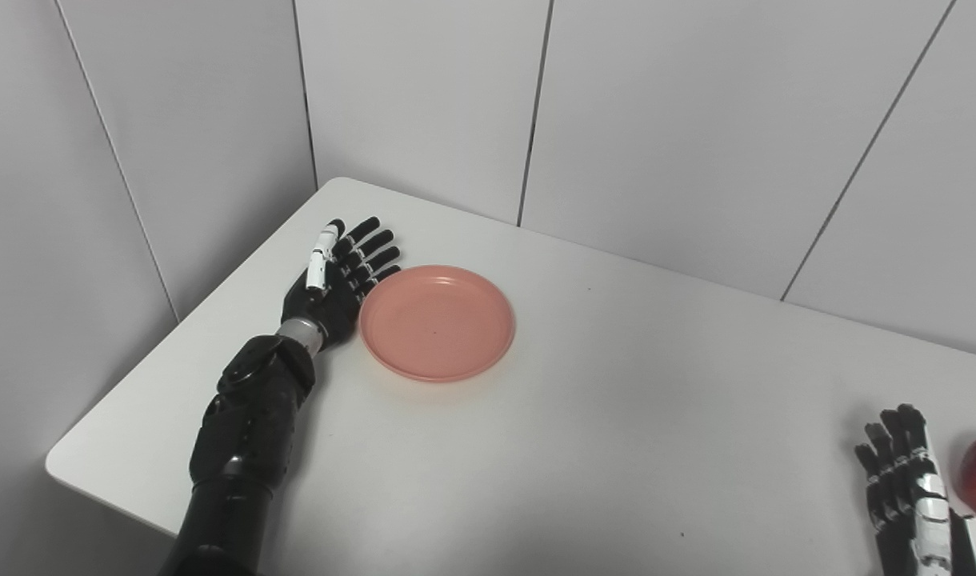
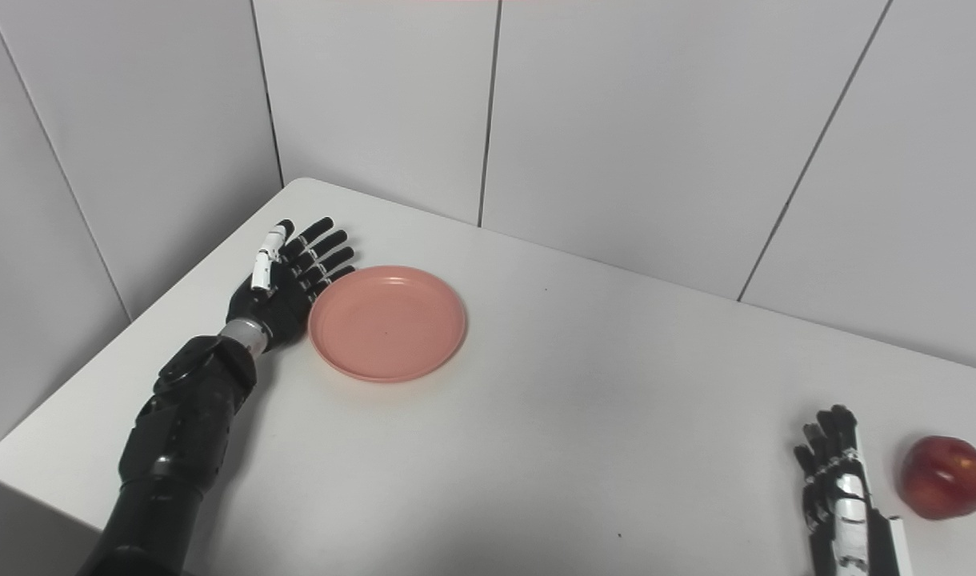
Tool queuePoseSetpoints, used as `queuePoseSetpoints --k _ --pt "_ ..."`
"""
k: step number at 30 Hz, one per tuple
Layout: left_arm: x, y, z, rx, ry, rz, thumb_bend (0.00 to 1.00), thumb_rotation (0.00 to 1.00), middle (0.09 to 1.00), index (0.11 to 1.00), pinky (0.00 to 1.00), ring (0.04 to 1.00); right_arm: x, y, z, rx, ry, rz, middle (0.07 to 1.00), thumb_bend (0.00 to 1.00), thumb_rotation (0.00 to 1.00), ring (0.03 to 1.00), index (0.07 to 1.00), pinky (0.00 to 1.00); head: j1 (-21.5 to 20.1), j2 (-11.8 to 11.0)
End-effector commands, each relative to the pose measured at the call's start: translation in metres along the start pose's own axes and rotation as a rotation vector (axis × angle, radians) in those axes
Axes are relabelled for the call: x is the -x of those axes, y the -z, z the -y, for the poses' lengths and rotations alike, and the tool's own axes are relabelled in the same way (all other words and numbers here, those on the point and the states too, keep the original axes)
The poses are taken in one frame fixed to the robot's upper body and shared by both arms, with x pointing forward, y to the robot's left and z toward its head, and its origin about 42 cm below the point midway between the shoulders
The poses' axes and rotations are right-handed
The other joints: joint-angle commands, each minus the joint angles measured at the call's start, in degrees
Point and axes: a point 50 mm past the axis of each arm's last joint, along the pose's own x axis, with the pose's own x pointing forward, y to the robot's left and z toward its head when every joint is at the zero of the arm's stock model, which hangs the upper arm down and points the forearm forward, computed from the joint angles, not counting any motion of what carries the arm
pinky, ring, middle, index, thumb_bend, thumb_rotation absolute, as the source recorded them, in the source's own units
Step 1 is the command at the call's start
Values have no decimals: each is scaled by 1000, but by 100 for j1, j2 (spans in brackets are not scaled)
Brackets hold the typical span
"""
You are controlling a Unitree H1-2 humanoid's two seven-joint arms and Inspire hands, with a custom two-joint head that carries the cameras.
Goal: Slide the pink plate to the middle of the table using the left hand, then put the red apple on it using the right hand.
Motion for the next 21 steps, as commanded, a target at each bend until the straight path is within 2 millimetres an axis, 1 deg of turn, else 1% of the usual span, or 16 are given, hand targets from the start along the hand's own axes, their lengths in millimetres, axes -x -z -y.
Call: queuePoseSetpoints --k 1,7,13,21 --pt "-9 -18 22 -3 60 42 307 1000 835 812 828 838 27 24 -2 -31 32 -105 1000 298 1000 995 1000 1000 2 6" --pt "-10 -7 36 13 98 30 290 1000 830 806 823 834 27 25 -4 -34 27 -100 1000 291 1000 1000 1000 1000 -78 40" --pt "-9 4 45 47 119 20 281 1000 852 829 854 853 27 25 -6 -30 28 -101 1000 312 1000 1000 1000 1000 -123 66" --pt "-7 19 56 61 145 17 289 1000 868 848 868 869 27 25 -9 -25 31 -97 1000 310 1000 995 1000 1000 -227 102"
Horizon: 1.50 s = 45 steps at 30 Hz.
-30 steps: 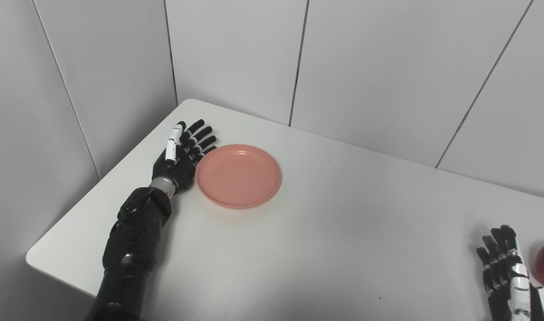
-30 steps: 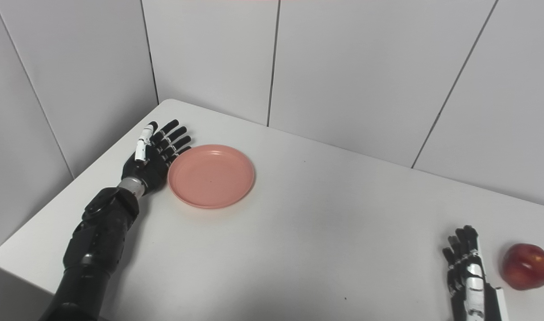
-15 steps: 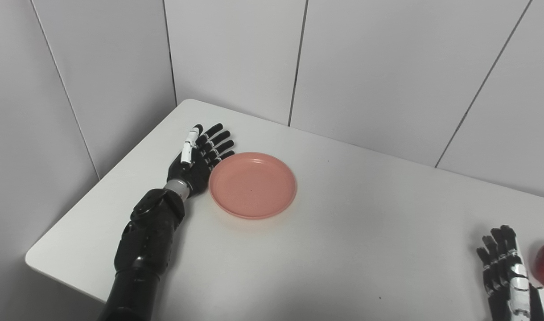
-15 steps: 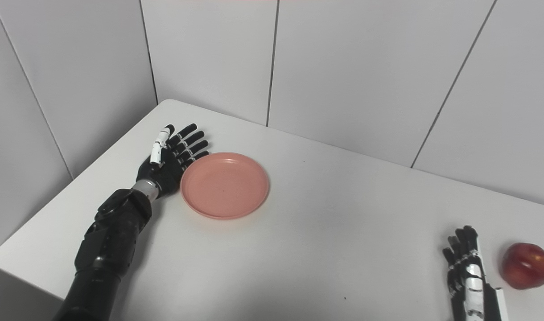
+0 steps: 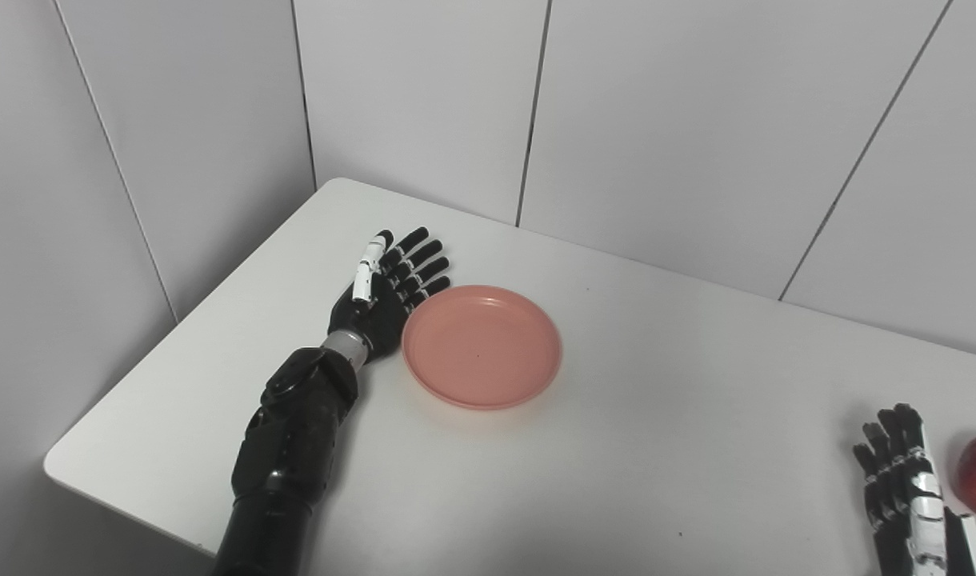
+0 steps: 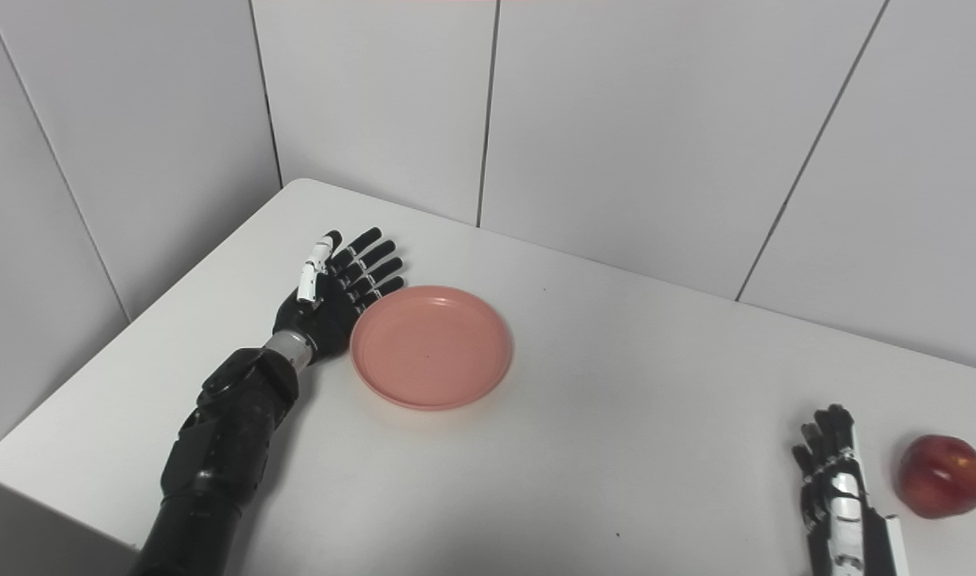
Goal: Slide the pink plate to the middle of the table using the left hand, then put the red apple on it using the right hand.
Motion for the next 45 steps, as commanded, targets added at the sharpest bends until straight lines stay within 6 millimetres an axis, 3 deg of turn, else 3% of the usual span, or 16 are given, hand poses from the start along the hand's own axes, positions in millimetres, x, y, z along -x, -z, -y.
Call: queuePoseSetpoints --k 1,8,13,23,36,45 --pt "-7 -8 15 -4 39 55 293 1000 866 845 865 867 28 25 -6 -31 30 -95 1000 310 1000 994 1000 1000 -29 15" --pt "-6 6 27 8 41 51 308 1000 855 836 851 854 28 23 -10 -44 33 -103 1000 320 1000 990 1000 1000 -113 74" --pt "1 26 35 42 49 45 312 1000 884 864 906 888 28 23 -12 -42 27 -90 1000 334 1000 989 1000 1000 -207 129" --pt "11 51 42 43 61 32 304 1000 870 856 857 864 28 21 -18 -37 37 -85 996 351 1000 977 1000 997 -388 239" --pt "19 54 58 43 74 39 314 1000 877 857 868 869 26 15 -26 -33 43 -89 995 360 1000 980 1000 998 -574 423" --pt "26 49 81 31 116 46 323 1000 887 870 874 877 23 10 -34 -48 44 -93 996 373 1000 980 1000 997 -859 626"
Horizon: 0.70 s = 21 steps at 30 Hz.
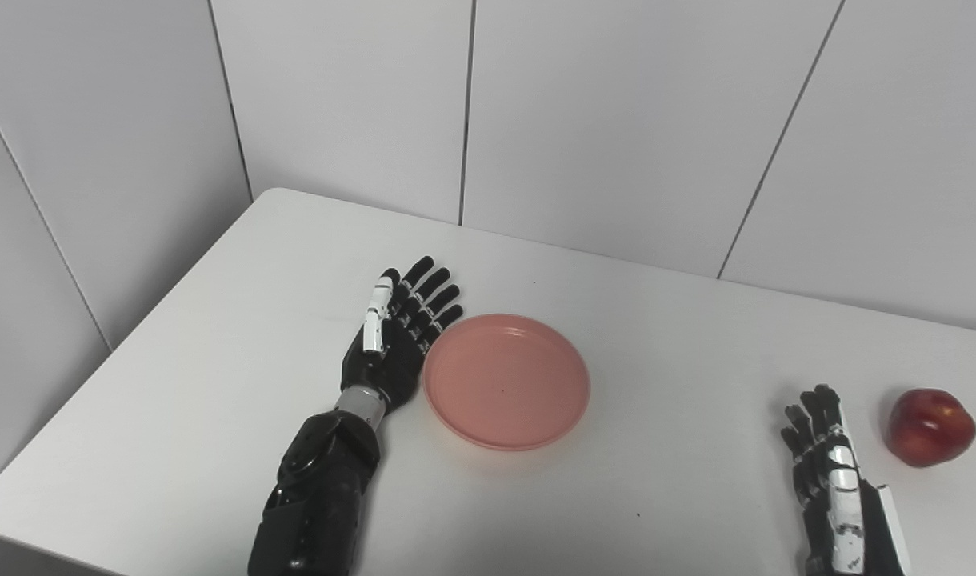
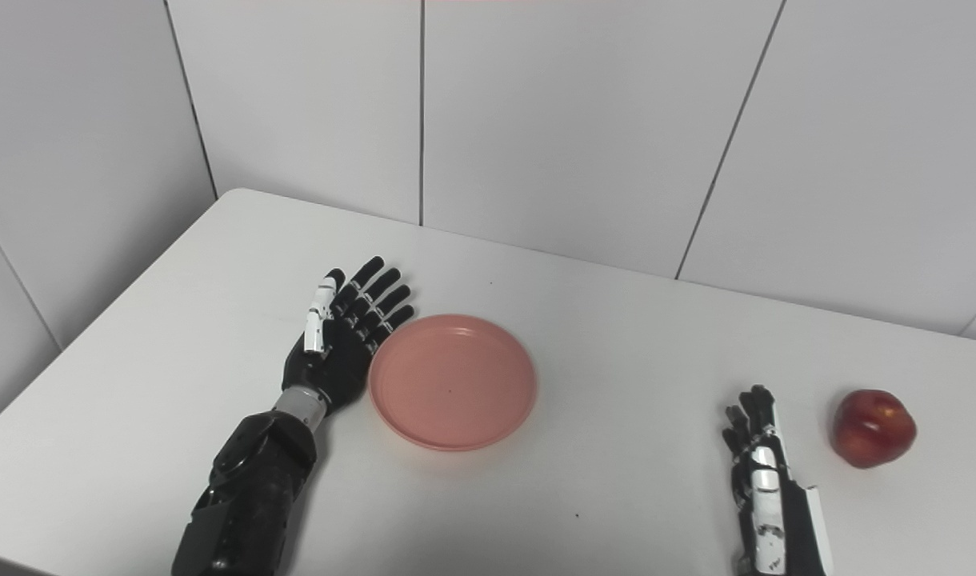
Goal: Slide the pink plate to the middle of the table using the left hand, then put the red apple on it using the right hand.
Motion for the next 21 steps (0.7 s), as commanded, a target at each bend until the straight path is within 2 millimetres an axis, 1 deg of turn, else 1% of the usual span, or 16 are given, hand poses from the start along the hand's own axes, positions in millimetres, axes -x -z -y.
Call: queuePoseSetpoints --k 1,8,12,15,18,19,21 --pt "-5 -8 19 -10 47 23 325 1000 884 869 875 877 10 12 -9 -38 11 -61 997 375 1000 980 1000 998 -51 36" --pt "-1 0 38 -28 57 4 316 1000 885 869 864 872 7 9 -14 -40 16 -57 984 374 1000 970 992 983 -162 105" --pt "2 3 49 -30 56 -4 316 1000 875 858 861 867 5 8 -17 -40 11 -54 982 373 1000 967 992 976 -313 181" --pt "2 3 53 -26 62 -9 320 1000 876 858 869 868 4 8 -19 -43 2 -51 984 365 1000 968 995 979 -421 239" --pt "4 1 57 -35 71 -15 323 1000 880 864 874 870 2 6 -22 -47 -1 -51 986 349 1000 967 998 982 -641 315" --pt "4 0 58 -36 72 -16 324 1000 880 864 873 869 2 6 -23 -48 -3 -53 987 349 1000 968 998 982 -641 315" --pt "4 -1 58 -36 76 -16 319 1000 879 863 871 868 1 5 -26 -49 -3 -56 989 356 1000 969 1000 983 -788 351"
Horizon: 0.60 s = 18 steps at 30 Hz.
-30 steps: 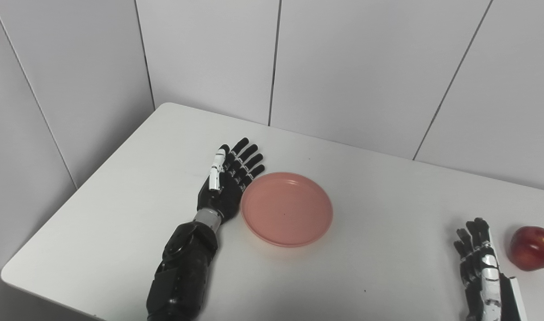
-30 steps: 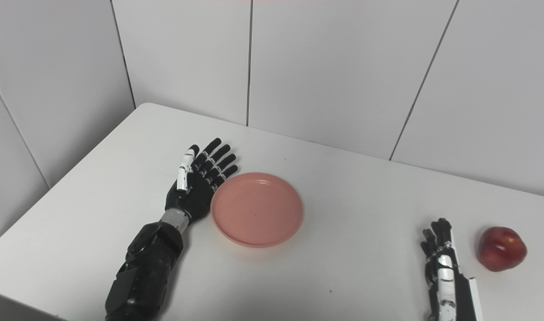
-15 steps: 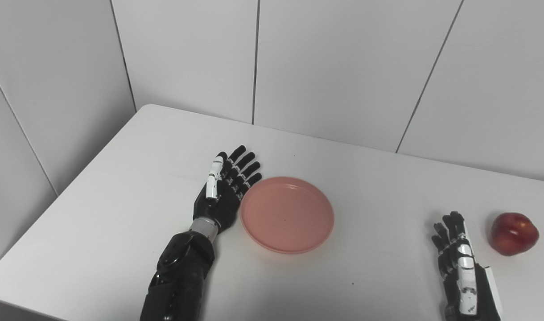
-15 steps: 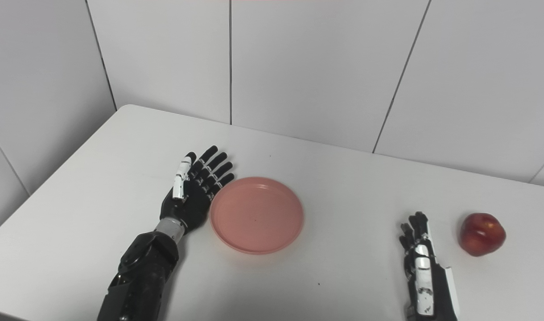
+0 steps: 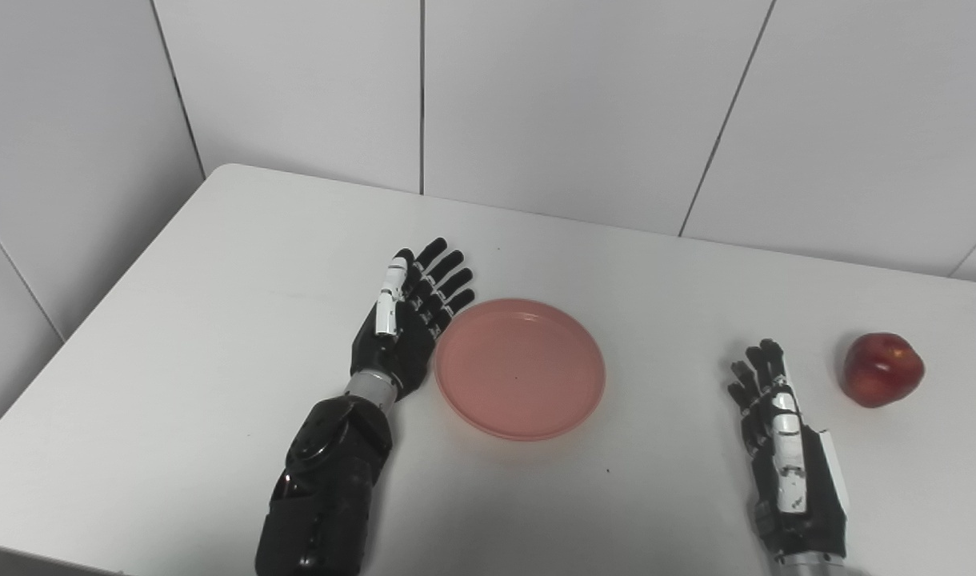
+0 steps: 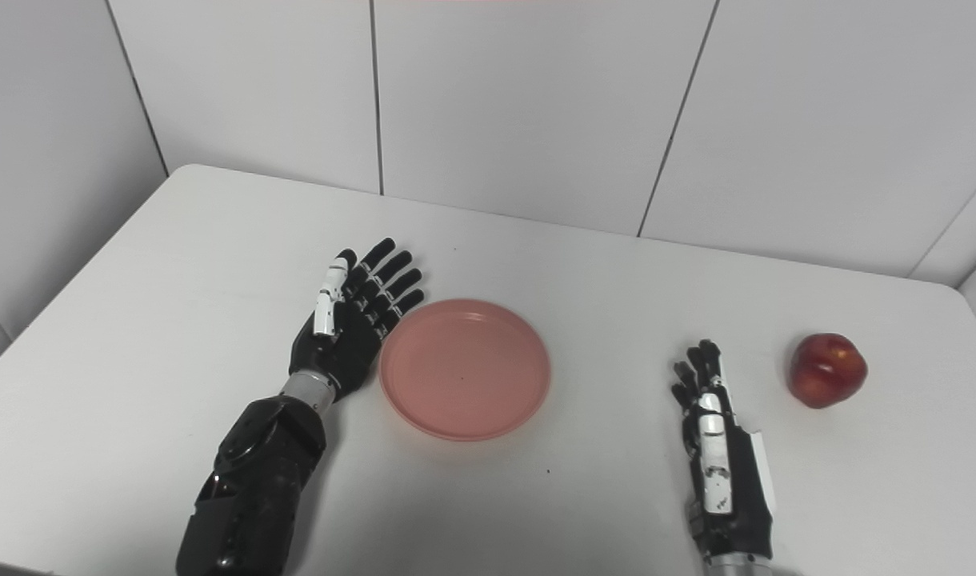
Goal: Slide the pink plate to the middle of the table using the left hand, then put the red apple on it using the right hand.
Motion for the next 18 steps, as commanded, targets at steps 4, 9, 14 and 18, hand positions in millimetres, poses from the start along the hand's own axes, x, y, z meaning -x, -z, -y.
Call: queuePoseSetpoints --k 4,9,14,18 --pt "-4 -13 16 -10 46 34 311 1000 874 861 868 867 2 5 -14 -29 8 -28 987 379 1000 967 997 980 -305 70" --pt "-3 -11 24 -24 59 26 305 1000 868 851 859 863 0 3 -20 -29 6 -24 987 382 1000 969 996 981 -450 102" --pt "0 -8 30 -22 81 11 311 1000 875 857 870 867 -1 1 -27 -37 10 -23 988 383 1000 971 993 991 -652 142" --pt "2 -8 34 -21 94 -1 309 1000 881 859 879 874 -2 0 -31 -31 19 -28 985 379 1000 965 990 979 -731 166"
